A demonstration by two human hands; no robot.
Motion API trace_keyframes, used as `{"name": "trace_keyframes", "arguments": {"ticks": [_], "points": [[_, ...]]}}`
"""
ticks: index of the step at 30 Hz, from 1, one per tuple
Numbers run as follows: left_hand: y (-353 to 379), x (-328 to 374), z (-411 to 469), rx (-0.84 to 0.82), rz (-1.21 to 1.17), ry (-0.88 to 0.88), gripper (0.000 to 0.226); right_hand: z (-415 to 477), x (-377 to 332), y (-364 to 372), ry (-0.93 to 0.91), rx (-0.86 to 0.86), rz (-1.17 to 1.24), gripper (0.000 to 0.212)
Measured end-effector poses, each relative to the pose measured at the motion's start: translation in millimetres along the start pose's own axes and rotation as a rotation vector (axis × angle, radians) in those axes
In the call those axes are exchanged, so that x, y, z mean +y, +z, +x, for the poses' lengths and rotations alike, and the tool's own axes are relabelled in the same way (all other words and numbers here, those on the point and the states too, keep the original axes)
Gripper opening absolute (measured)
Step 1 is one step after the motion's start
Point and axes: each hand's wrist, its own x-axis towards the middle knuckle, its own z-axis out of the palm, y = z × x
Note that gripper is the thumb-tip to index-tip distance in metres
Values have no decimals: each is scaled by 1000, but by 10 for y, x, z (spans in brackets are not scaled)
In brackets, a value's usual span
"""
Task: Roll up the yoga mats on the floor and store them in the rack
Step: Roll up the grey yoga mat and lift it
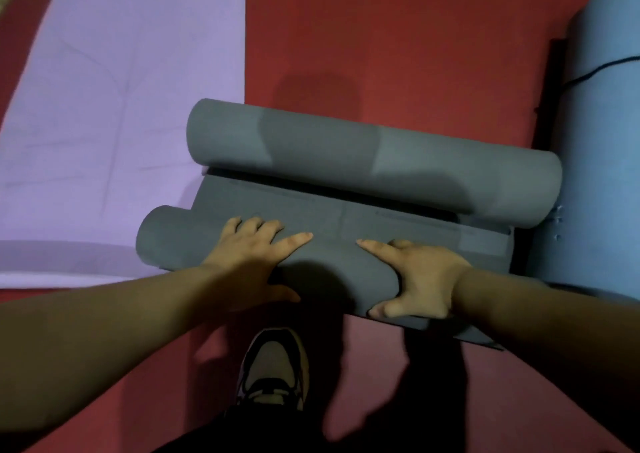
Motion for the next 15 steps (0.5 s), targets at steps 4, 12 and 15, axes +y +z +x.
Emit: {"name": "trace_keyframes", "arguments": {"ticks": [4,12,15], "points": [[-163,-53,141,-96,-39,-12,107,-104,-97,77,-21,106,-157,111],[-321,-116,321,-222,-67,17,105,-84,-94,204,-39,228,-261,107],[-357,-127,330,-205,-101,11,106,-10,-18,97,-42,210,-218,110]]}}
